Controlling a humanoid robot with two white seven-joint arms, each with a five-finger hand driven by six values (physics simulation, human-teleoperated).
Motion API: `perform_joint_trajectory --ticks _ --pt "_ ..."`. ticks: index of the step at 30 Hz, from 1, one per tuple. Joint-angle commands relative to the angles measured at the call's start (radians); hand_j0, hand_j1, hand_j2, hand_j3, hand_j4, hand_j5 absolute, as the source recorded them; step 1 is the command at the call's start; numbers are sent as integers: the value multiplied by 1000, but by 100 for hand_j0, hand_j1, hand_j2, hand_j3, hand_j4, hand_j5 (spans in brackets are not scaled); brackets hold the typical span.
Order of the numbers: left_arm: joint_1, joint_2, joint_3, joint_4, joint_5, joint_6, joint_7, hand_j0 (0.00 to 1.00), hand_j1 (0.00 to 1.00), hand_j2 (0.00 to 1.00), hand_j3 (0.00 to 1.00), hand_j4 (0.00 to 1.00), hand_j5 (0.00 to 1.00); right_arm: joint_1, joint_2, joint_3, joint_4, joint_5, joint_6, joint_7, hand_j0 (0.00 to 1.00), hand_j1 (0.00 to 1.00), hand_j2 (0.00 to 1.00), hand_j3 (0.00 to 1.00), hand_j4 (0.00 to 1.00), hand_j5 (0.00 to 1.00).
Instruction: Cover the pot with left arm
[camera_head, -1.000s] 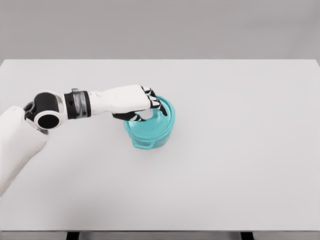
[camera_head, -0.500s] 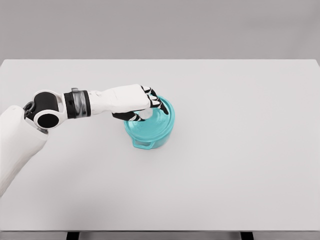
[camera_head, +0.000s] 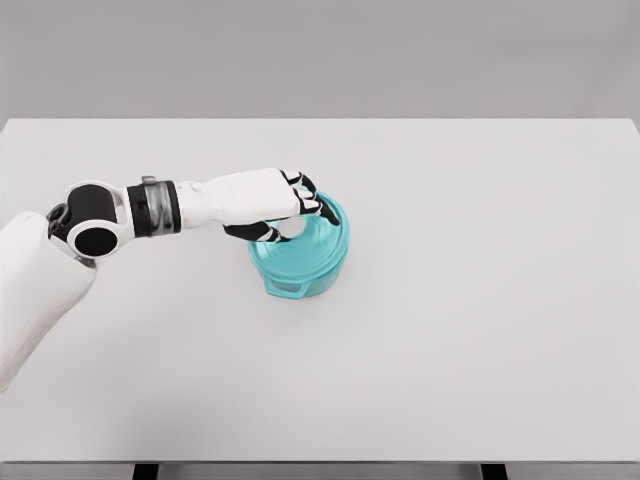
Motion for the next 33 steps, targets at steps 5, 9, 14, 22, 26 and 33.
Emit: perform_joint_trajectory --ticks 5,9,14,22,26,33 --pt "-2 0 0 -3 -5 -2 -3 90 90 90 90 90 90 0 0 0 1 0 0 0 100 100 100 100 100 100" --pt "-2 0 0 -5 -5 -2 -3 90 90 90 90 90 90 0 0 0 1 0 0 0 100 100 100 100 100 100" --pt "0 0 0 -3 -5 -2 -3 93 93 93 93 93 93 0 0 0 1 0 0 0 100 100 100 100 100 100" --pt "2 0 0 -5 -5 -2 -3 96 96 96 96 96 96 0 0 0 1 0 0 0 100 100 100 100 100 100" --pt "2 0 0 -5 -5 -2 -3 100 100 100 100 100 100 0 0 0 1 0 0 0 100 100 100 100 100 100" --pt "2 0 1 -5 -5 -2 -3 100 100 100 100 100 100 0 0 0 1 0 0 0 100 100 100 100 100 100"
